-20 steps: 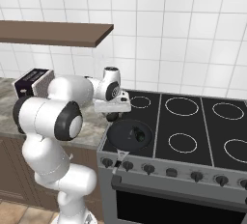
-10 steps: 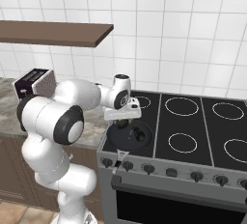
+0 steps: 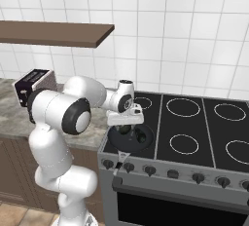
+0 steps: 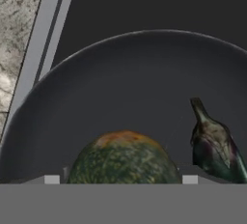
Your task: Put the eggplant and squash in the pan. Then turn on the front left burner and set the heat to medium.
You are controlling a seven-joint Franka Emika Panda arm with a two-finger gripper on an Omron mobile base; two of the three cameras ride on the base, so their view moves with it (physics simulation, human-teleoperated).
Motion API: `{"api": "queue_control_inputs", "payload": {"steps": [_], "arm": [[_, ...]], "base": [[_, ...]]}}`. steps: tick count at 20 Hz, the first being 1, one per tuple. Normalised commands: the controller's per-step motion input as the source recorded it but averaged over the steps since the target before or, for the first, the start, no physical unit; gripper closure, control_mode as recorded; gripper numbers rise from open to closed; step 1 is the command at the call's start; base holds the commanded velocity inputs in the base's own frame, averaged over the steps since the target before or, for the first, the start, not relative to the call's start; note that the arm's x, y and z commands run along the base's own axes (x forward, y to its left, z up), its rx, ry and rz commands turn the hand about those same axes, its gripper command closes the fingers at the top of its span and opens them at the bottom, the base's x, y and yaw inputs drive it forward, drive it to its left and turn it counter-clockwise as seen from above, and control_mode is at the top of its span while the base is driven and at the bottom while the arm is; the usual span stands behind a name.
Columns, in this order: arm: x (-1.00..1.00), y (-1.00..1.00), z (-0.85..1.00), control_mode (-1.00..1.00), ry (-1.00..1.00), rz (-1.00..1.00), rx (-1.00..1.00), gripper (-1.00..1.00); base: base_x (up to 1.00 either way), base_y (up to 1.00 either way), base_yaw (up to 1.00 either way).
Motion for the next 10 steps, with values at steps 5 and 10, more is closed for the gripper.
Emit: {"api": "queue_control_inputs", "payload": {"steps": [5, 10], "arm": [[-0.01, 0.0, 0.0, -1.0, 0.03, 0.0, 0.0, -1.0], [0.0, 0.0, 0.0, -1.0, 0.03, 0.0, 0.0, -1.0]], "base": [[0.0, 0.0, 0.0], [0.0, 0.0, 0.0]]}}
